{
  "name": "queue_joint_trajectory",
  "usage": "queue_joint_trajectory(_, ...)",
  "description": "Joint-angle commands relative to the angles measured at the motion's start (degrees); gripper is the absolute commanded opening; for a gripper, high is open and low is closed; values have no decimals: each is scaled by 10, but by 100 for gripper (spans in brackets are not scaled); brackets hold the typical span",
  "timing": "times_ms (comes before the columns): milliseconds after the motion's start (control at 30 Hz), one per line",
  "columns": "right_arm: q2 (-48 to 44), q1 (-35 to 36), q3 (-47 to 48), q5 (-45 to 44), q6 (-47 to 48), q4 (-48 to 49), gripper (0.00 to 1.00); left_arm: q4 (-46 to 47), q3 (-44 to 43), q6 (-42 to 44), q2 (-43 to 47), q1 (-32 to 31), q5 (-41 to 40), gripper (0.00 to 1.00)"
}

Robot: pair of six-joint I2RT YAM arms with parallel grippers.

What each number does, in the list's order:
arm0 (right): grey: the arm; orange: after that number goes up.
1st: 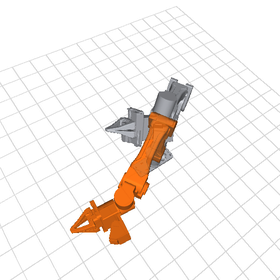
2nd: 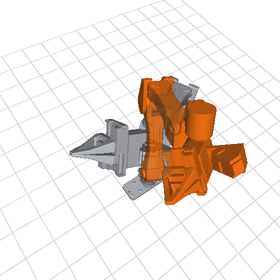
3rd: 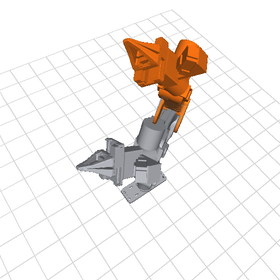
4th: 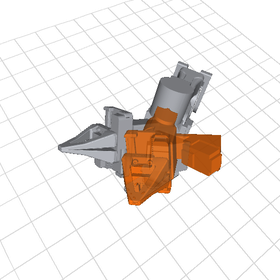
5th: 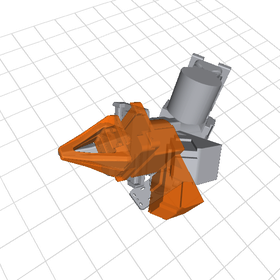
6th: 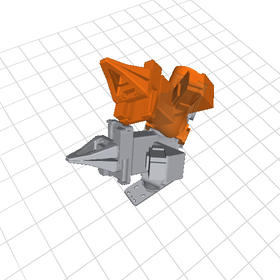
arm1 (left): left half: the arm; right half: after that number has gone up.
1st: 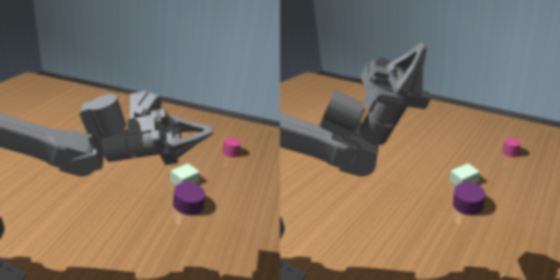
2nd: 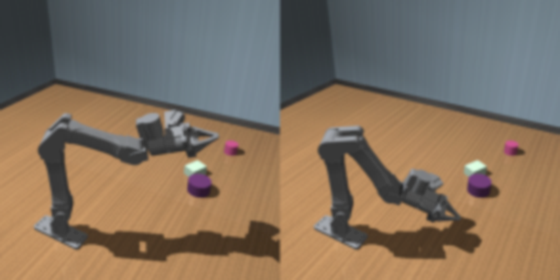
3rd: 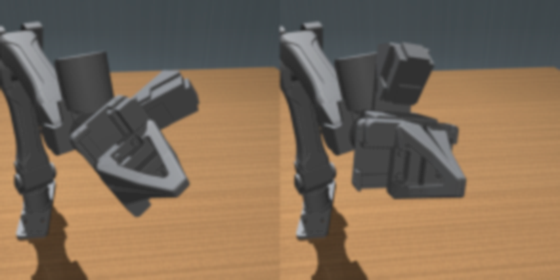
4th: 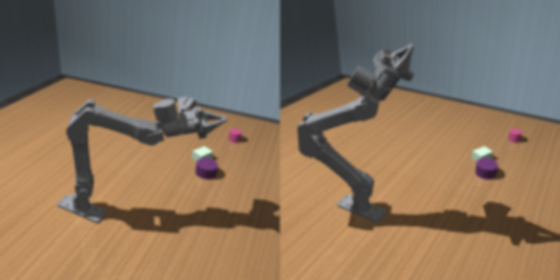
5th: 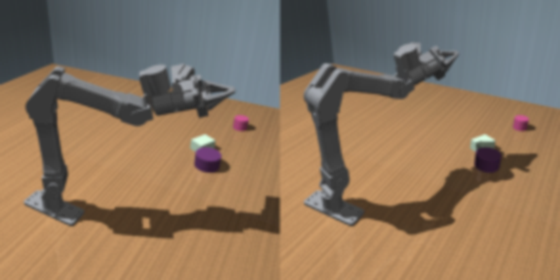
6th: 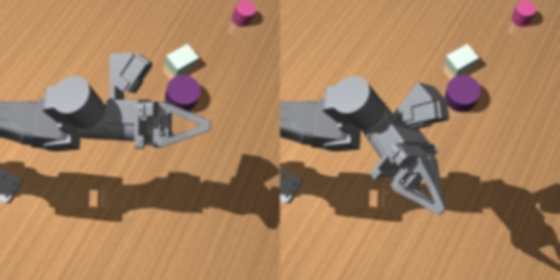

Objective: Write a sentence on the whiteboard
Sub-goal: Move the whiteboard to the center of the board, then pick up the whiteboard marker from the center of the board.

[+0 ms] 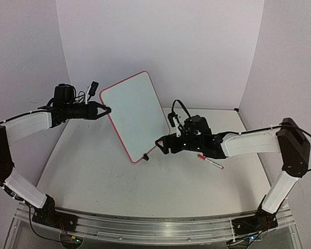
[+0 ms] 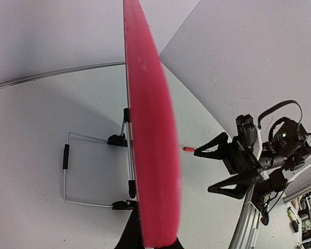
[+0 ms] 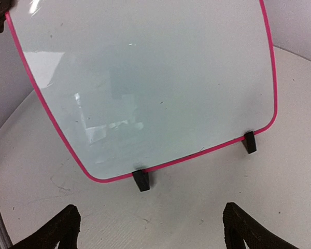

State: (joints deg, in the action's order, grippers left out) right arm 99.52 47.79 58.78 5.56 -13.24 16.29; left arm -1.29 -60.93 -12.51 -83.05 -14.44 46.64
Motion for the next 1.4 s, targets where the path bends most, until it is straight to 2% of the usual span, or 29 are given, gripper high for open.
queue_joint_trajectory(0,-49,-62,-22,-16,-19,-28,92,-93,-21,-49,-9,-41,152,0)
queue_joint_trajectory(200,-91,-128,-30,-23,-4,-118,92,-187,-67,5,-41,-68,163,0)
queue_joint_trajectory(333,-116,-157,-48,-44,4,-163,94,-201,-75,18,-57,-81,175,0)
queue_joint_trajectory(567,-91,-210,-34,-30,-9,-303,91,-237,-87,47,-79,-86,154,2)
queue_joint_trajectory(767,-67,-224,-41,-20,-24,-376,89,-248,-78,61,-56,-91,111,23)
queue_joint_trajectory(1000,-26,-251,-29,7,-20,-400,84,-230,-47,58,2,-90,66,58)
queue_joint_trajectory(1167,12,-258,-16,-1,-13,-418,78,-222,-17,57,57,-90,2,81)
queue_joint_trajectory(1233,22,-259,-9,-1,-10,-422,75,-216,-4,51,83,-90,-33,86)
queue_joint_trajectory(1367,37,-260,2,3,-2,-433,65,-203,20,37,139,-89,-119,90)
